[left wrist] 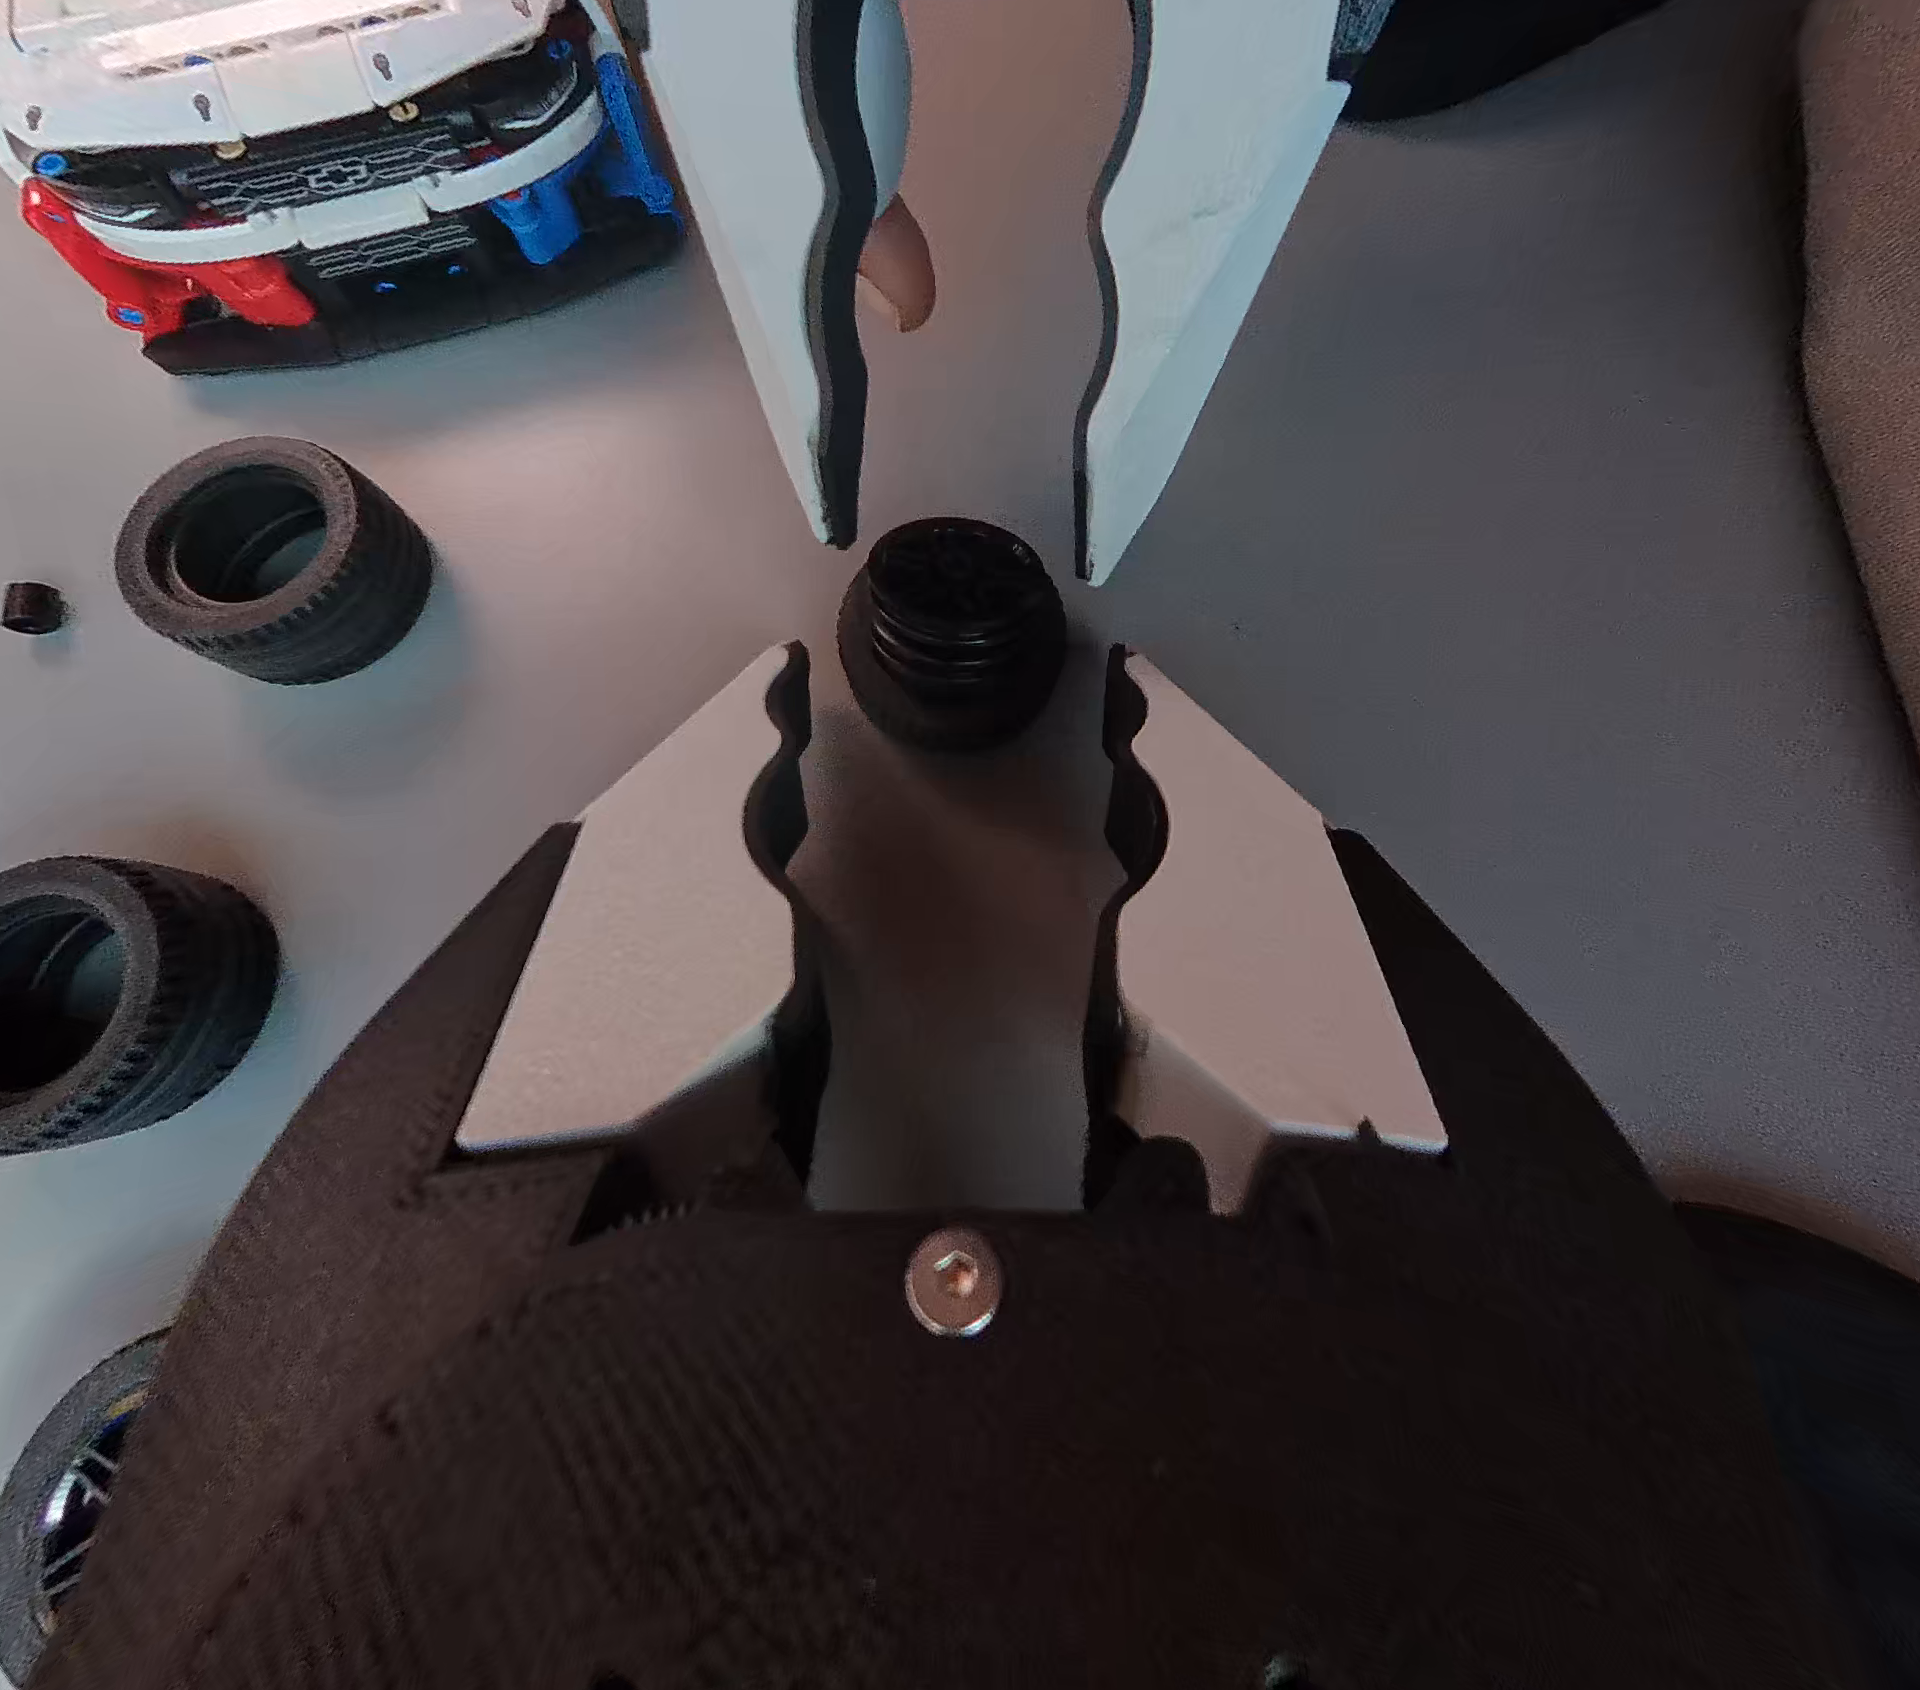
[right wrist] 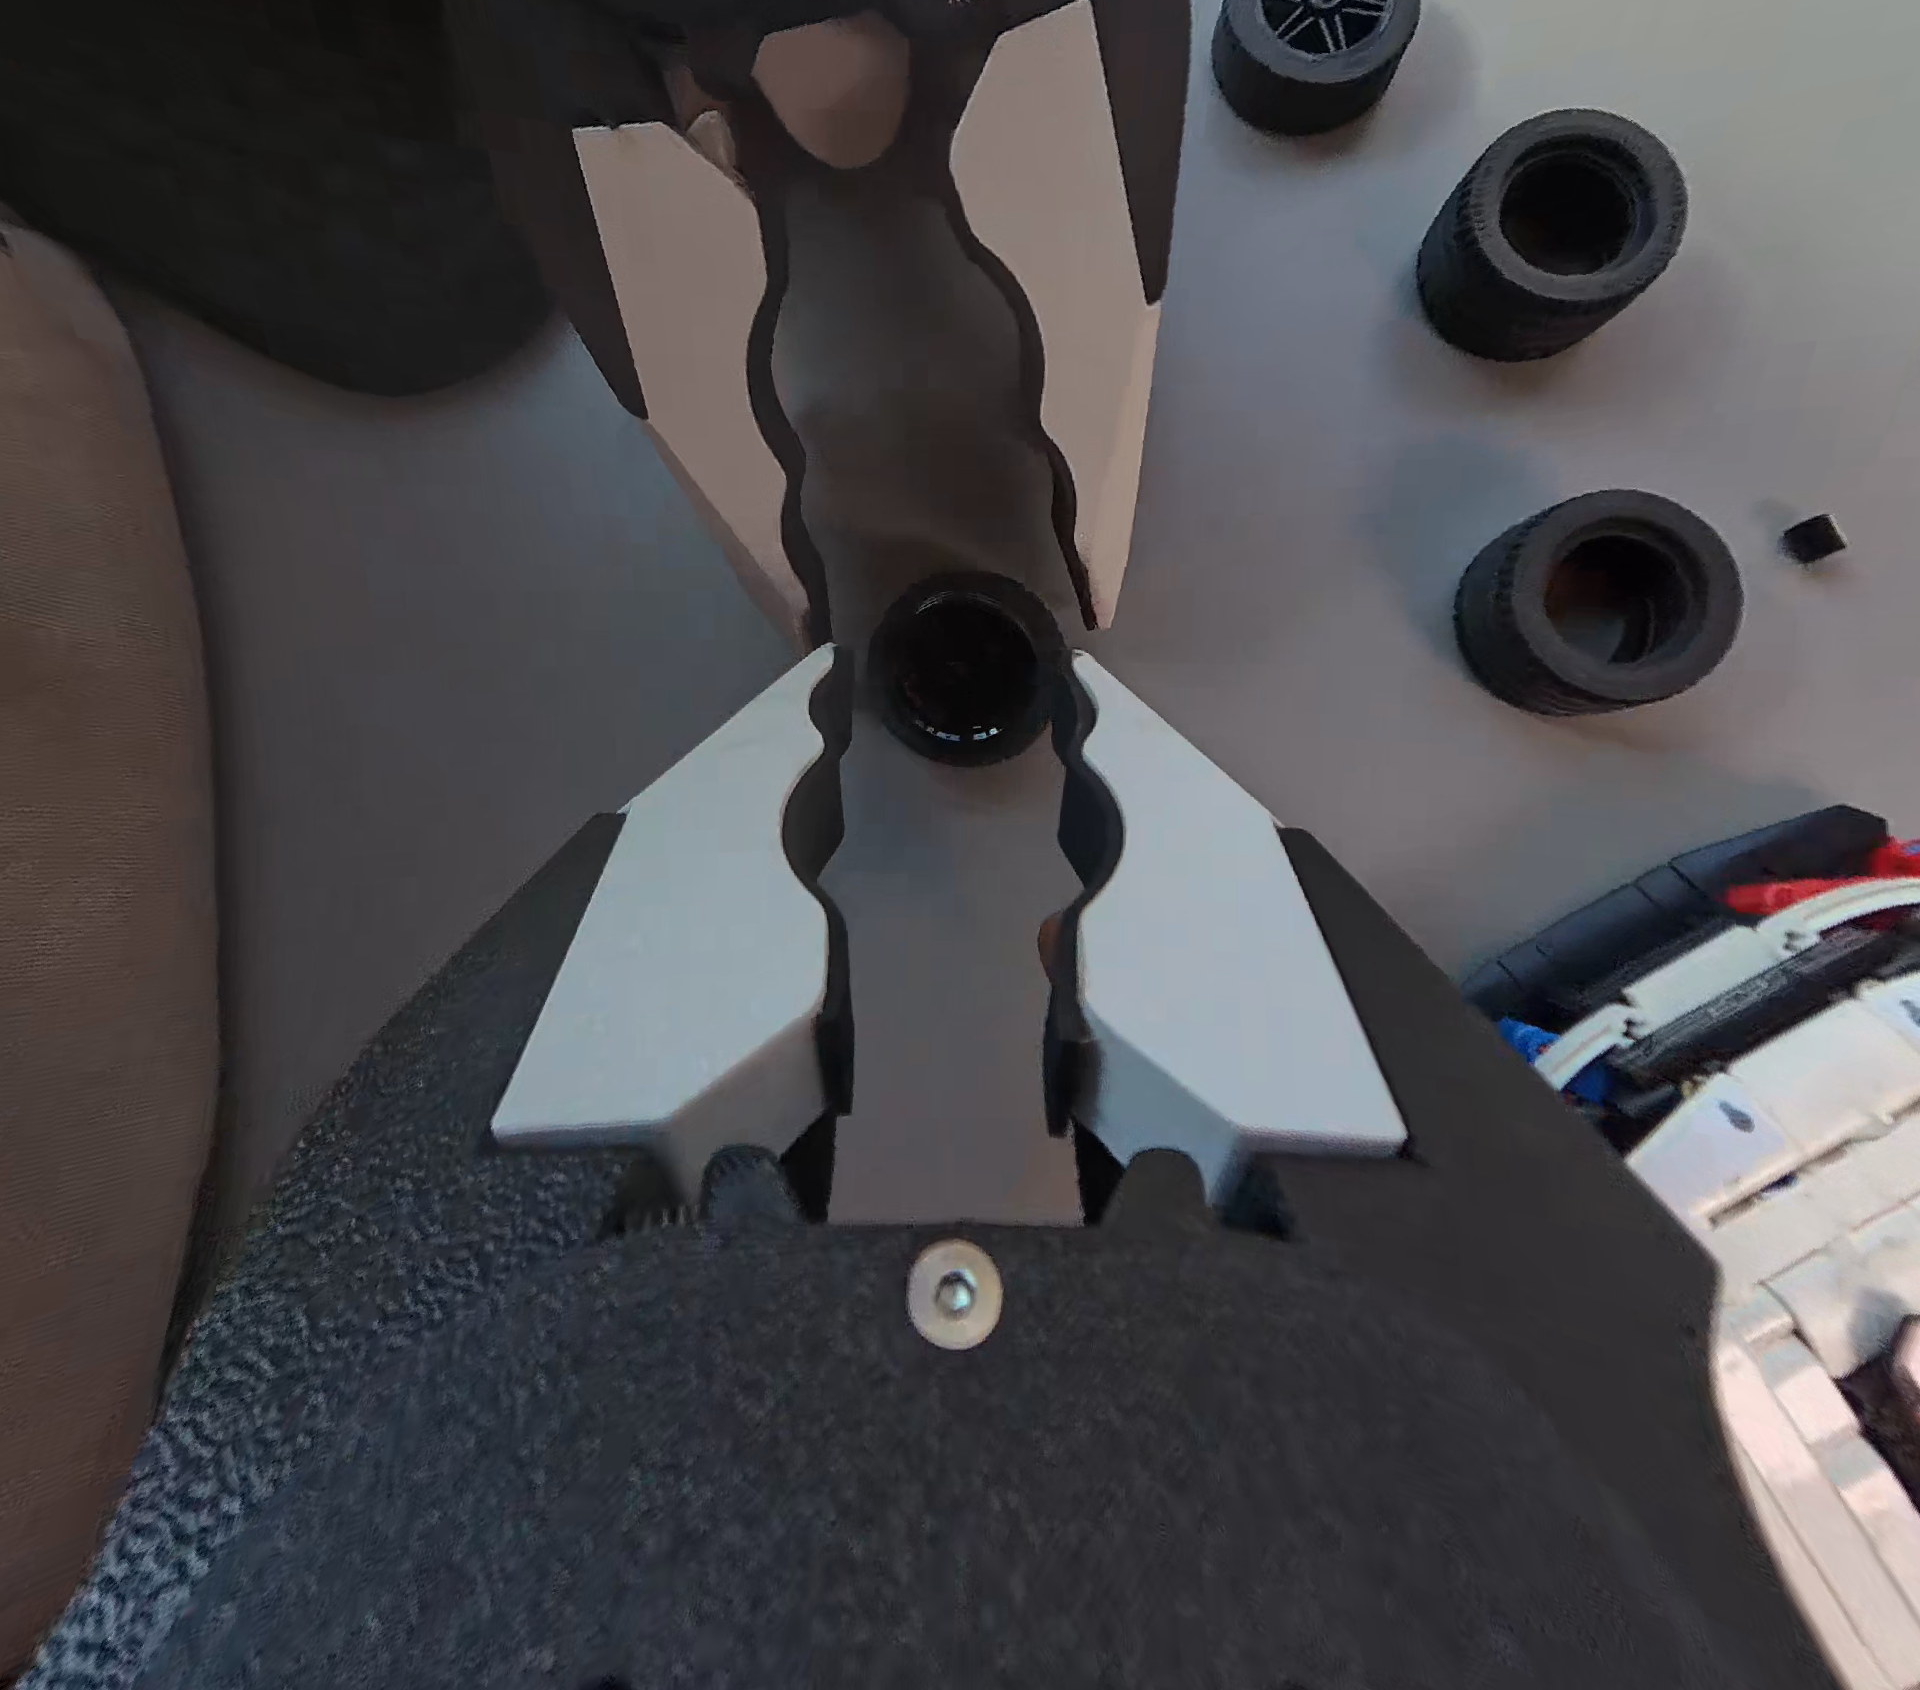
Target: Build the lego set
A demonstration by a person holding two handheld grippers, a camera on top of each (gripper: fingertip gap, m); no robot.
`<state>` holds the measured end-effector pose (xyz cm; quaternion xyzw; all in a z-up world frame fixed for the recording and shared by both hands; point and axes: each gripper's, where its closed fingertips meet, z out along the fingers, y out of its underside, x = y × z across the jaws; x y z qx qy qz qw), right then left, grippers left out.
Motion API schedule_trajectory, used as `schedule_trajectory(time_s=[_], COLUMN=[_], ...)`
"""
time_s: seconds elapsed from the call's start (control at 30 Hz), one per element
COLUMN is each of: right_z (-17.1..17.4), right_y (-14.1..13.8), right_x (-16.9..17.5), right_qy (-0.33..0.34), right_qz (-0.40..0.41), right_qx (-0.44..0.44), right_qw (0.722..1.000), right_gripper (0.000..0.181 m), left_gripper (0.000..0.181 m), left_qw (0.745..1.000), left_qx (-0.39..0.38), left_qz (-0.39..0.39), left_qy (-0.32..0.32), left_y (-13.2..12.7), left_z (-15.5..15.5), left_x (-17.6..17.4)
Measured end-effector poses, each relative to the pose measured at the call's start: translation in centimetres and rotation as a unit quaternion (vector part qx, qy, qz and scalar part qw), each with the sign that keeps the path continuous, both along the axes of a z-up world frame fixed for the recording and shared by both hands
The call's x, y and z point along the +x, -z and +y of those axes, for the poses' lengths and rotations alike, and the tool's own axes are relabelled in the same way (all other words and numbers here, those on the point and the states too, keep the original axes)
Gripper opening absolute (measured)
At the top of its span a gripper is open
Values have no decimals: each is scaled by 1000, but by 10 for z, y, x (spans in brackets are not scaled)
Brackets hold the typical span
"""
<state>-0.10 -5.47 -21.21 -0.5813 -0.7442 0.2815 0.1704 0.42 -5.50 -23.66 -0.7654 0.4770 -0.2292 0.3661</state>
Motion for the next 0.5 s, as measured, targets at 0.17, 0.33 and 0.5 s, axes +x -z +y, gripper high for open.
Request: schedule_trajectory(time_s=[0.17,0.33,0.5], right_z=[0,0,0], right_y=[11,13,16], right_x=[-4,-4,-4], right_qy=[-26,-48,-77], right_qz=[-36,-51,-119], right_qx=[49,53,65], right_qw=[998,996,988], right_gripper=[29,28,28], left_gripper=[46,42,40], left_qw=[1000,999,999], left_qx=[16,32,36], left_qz=[15,22,23], left_qy=[0,4,5], left_y=[2,2,2], left_z=[3,2,0], left_x=[0,0,-4])
